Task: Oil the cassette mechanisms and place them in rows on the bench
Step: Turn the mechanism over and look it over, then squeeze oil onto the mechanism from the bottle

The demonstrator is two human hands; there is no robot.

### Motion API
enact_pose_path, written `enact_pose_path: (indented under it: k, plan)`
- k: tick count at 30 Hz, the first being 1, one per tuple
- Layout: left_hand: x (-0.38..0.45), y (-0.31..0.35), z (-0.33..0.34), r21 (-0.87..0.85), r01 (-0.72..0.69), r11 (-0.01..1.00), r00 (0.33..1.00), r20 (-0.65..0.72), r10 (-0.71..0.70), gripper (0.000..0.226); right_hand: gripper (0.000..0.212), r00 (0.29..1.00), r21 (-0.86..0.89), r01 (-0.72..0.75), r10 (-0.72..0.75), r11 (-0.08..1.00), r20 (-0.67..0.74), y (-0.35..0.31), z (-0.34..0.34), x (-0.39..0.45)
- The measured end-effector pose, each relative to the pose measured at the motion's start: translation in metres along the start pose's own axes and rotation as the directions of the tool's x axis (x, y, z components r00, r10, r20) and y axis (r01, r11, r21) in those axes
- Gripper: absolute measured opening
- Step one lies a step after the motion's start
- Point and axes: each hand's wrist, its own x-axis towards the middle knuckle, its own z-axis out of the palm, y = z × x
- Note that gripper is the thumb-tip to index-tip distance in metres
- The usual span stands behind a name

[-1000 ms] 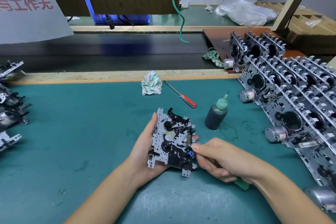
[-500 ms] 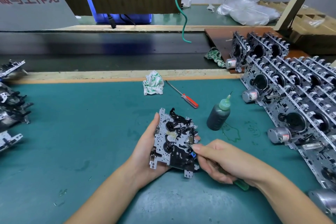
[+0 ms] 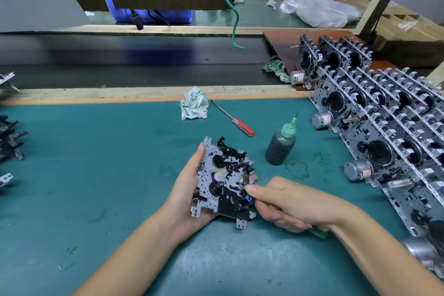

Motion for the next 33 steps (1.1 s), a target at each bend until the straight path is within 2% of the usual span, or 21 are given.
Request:
enact_pose_path:
  k: [3, 9, 13, 16, 18, 20, 22, 23, 24, 25, 26, 28, 29, 31, 33]
  plan:
    - [-0.001, 0.0, 0.001, 0.008, 0.002, 1.0, 1.0, -0.002, -0.001, 0.069, 0.059, 0.999, -0.036, 0.021, -0.022, 0.999, -0.031, 0.001, 0.001, 0.0]
    - [-0.005, 0.002, 0.003, -0.082, 0.008, 0.997, 1.0, 0.014, -0.007, 0.071, 0.062, 0.97, -0.101, 0.115, -0.133, 0.988, -0.201, 0.005, 0.006, 0.003]
    - [-0.013, 0.003, 0.003, -0.211, 0.006, 0.977, 0.999, 0.04, 0.003, 0.084, 0.049, 0.883, 0.064, 0.227, -0.178, 0.972, -0.434, 0.005, -0.003, 0.005]
    - [-0.013, 0.005, 0.003, -0.286, -0.001, 0.958, 0.999, 0.051, 0.016, 0.092, 0.038, 0.83, -0.033, 0.249, -0.231, 0.968, -0.508, 0.008, -0.002, 0.008]
    - [-0.013, 0.005, 0.001, -0.307, -0.003, 0.952, 0.997, 0.067, 0.024, 0.093, 0.038, 0.715, -0.287, 0.212, -0.348, 0.934, -0.606, 0.013, 0.0, 0.01]
    - [-0.014, 0.006, -0.001, -0.29, -0.013, 0.957, 0.997, 0.063, 0.033, 0.092, 0.039, 0.507, -0.548, 0.06, -0.499, 0.834, -0.703, 0.016, 0.0, 0.01]
    - [-0.014, 0.007, -0.002, -0.272, -0.011, 0.962, 0.997, 0.074, 0.032, 0.09, 0.027, 0.25, -0.557, 0.052, -0.551, 0.829, -0.796, 0.015, -0.002, 0.008]
    - [-0.015, 0.006, -0.003, -0.273, -0.002, 0.962, 0.996, 0.086, 0.027, 0.088, 0.02, 0.157, -0.513, 0.099, -0.523, 0.853, -0.838, 0.015, -0.003, 0.009]
    - [-0.014, 0.005, -0.003, -0.265, 0.013, 0.964, 0.995, 0.103, 0.015, 0.085, 0.028, 0.117, -0.458, 0.136, -0.473, 0.879, -0.873, 0.015, -0.004, 0.01]
    - [-0.014, 0.004, -0.002, -0.25, 0.027, 0.968, 0.993, 0.12, 0.004, 0.08, 0.043, 0.144, -0.399, 0.169, -0.423, 0.901, -0.895, 0.018, -0.007, 0.014]
    - [-0.014, 0.002, -0.002, -0.231, 0.037, 0.972, 0.991, 0.135, -0.006, 0.075, 0.054, 0.219, -0.338, 0.173, -0.371, 0.925, -0.903, 0.021, -0.009, 0.018]
    - [-0.013, 0.0, -0.001, -0.218, 0.056, 0.974, 0.987, 0.161, -0.021, 0.066, 0.054, 0.391, -0.219, 0.145, -0.26, 0.965, -0.883, 0.023, -0.011, 0.025]
    - [-0.012, 0.0, -0.002, -0.214, 0.064, 0.975, 0.984, 0.176, -0.026, 0.064, 0.047, 0.43, -0.187, 0.141, -0.23, 0.972, -0.873, 0.024, -0.012, 0.027]
    - [-0.012, 0.0, -0.003, -0.197, 0.07, 0.978, 0.978, 0.206, -0.029, 0.063, 0.031, 0.438, -0.176, 0.197, -0.248, 0.964, -0.864, 0.024, -0.014, 0.027]
    - [-0.012, 0.002, -0.004, -0.194, 0.076, 0.978, 0.974, 0.223, -0.031, 0.063, 0.017, 0.445, -0.137, 0.331, -0.283, 0.934, -0.85, 0.02, -0.016, 0.023]
